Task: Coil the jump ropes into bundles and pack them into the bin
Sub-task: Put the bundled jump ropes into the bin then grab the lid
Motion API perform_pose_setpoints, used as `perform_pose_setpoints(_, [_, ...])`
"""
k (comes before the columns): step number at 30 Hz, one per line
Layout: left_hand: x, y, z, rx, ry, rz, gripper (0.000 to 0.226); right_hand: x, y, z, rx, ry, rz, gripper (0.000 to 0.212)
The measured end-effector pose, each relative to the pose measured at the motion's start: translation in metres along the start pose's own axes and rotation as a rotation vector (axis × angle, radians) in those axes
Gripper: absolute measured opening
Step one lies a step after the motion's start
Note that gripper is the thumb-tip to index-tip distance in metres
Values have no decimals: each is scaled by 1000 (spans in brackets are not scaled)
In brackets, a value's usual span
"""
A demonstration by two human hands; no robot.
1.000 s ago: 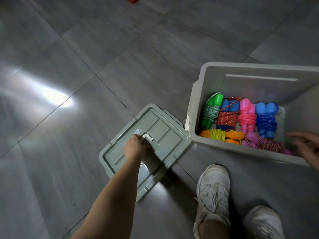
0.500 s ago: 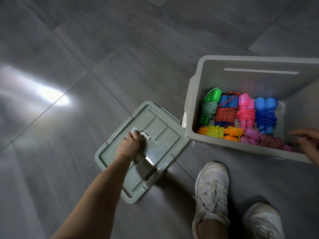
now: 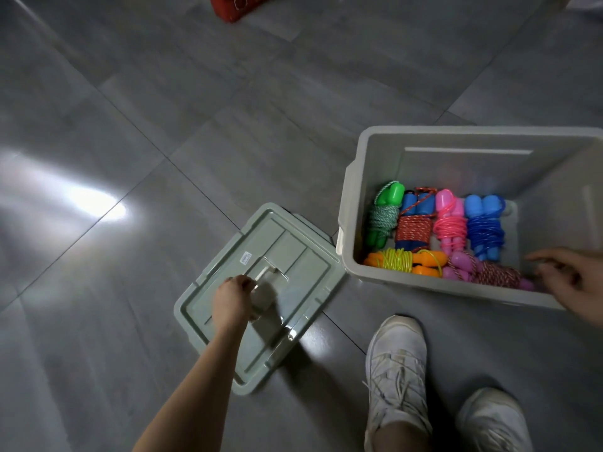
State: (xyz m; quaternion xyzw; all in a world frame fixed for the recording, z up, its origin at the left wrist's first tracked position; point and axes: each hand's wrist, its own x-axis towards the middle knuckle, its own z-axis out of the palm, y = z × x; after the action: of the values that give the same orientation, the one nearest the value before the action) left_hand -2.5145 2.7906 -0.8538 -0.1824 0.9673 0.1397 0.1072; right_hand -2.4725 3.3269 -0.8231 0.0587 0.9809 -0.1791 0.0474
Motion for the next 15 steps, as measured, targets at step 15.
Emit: perform_pose_setpoints(15, [56,90,-203,-51,568,437,22,-12,-62,-73,-158,4,-26,20])
